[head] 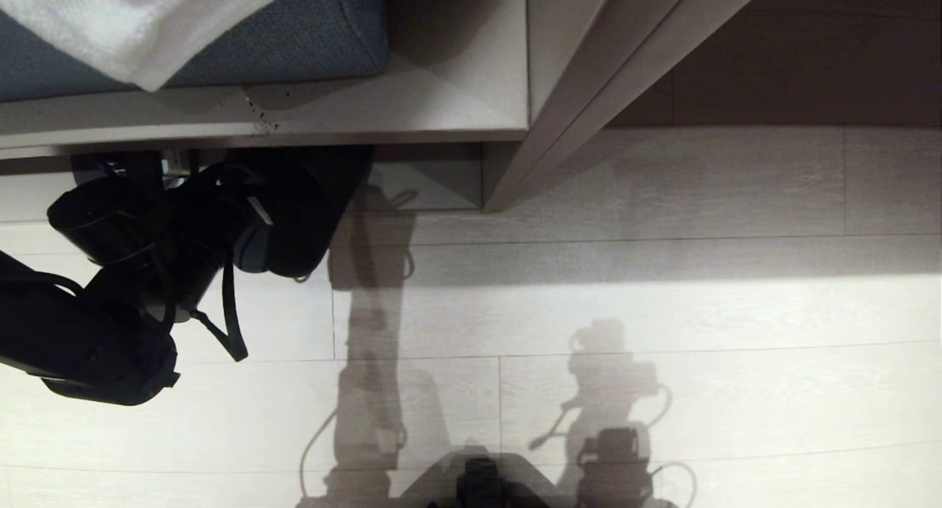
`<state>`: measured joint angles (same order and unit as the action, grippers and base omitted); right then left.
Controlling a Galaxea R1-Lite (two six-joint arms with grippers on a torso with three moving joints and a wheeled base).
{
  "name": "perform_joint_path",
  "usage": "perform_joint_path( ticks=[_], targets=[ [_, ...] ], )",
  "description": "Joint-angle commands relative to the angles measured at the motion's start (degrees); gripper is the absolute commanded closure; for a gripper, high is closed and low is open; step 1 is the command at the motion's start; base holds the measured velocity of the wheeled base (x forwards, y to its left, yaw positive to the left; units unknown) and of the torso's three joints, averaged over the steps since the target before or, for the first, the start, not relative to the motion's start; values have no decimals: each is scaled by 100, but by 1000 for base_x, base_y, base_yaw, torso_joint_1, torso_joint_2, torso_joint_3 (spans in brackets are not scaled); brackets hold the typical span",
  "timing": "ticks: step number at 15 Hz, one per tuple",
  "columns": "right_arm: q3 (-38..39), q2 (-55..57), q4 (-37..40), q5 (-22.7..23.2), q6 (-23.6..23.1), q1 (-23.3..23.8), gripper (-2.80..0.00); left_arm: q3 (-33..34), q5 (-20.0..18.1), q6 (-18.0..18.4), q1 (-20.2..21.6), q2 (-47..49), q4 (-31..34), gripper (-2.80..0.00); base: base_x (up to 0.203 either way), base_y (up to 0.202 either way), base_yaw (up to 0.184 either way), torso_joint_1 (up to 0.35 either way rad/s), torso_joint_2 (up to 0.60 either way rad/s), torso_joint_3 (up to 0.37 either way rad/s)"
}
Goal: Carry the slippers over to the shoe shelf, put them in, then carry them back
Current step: Place the slippers into the shoe cabinet
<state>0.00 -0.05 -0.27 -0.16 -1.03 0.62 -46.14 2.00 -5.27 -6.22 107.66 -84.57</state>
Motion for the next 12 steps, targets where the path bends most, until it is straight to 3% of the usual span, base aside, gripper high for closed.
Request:
perform_joint_path(
  ticks=[1,5,10,12],
  targets=[
    [229,-224,-3,-2,-3,-1,0,45,1,0,5,-33,-44,-280,0,0,0,0,0,0],
    [229,-224,-8,-2,-3,-1,0,-83,-6,77,-131,317,-74,-280,0,0,0,0,0,0],
    [229,-224,0,-2,-3,-1,0,-972,73,148,-292,990,-29,-280,0,0,0,0,0,0],
    [229,-224,-8,-2,-3,-1,0,-809,42,213,-284,781,8,-280,0,0,0,0,0,0]
  ],
)
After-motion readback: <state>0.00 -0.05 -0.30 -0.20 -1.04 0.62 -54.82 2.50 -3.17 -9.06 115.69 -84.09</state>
